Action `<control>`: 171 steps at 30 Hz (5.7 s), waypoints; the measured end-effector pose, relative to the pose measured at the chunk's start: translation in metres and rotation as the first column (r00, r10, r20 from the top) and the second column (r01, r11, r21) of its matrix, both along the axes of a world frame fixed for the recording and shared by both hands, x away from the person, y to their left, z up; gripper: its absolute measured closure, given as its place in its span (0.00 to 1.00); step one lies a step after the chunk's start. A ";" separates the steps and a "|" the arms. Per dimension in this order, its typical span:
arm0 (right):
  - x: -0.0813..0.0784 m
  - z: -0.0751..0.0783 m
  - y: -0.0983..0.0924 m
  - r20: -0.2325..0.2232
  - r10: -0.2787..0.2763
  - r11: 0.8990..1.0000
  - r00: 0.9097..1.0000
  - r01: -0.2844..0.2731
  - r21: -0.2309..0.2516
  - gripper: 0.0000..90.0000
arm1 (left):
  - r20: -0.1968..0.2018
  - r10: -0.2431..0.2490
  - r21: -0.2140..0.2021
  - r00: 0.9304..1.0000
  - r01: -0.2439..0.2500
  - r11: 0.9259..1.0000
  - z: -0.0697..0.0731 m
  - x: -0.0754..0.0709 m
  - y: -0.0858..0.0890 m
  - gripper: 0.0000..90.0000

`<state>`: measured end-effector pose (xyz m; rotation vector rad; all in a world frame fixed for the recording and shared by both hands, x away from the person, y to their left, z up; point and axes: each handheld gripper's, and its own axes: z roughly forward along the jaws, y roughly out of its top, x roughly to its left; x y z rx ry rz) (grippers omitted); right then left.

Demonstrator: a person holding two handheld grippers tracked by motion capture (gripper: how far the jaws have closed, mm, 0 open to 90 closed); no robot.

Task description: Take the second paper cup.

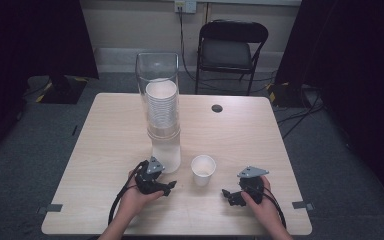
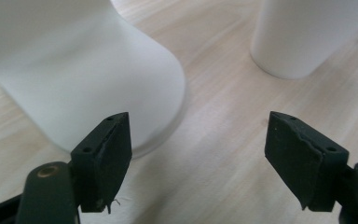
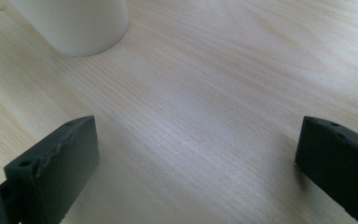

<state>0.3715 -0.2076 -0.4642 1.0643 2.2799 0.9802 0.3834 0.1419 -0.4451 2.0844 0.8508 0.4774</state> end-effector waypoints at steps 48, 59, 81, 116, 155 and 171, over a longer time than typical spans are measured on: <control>0.000 0.000 0.000 0.000 0.001 1.000 1.000 -0.001 0.000 0.00 | 0.160 0.185 -0.208 0.970 -0.150 0.967 0.058 0.034 0.024 0.25; 0.000 0.000 0.000 0.001 0.000 1.000 1.000 0.000 0.000 0.00 | 0.189 0.196 -0.219 0.962 -0.153 0.964 0.069 0.037 0.015 0.29; -0.001 0.000 0.000 -0.002 -0.004 1.000 1.000 0.004 0.002 0.00 | 0.240 0.227 -0.223 0.944 -0.174 0.959 0.058 0.040 0.006 0.42; -0.001 0.000 -0.001 -0.001 0.007 1.000 1.000 -0.007 0.002 0.00 | 0.157 0.225 -0.061 0.962 -0.218 0.974 0.012 0.025 0.015 0.46; -0.002 0.000 -0.001 -0.002 0.002 1.000 1.000 -0.002 0.003 0.00 | 0.289 0.256 -0.289 0.923 -0.170 0.942 0.068 0.050 -0.011 0.24; -0.002 0.000 -0.001 -0.002 0.006 1.000 1.000 -0.006 0.004 0.00 | 0.312 0.273 -0.230 0.910 -0.207 0.951 0.065 0.051 -0.012 0.38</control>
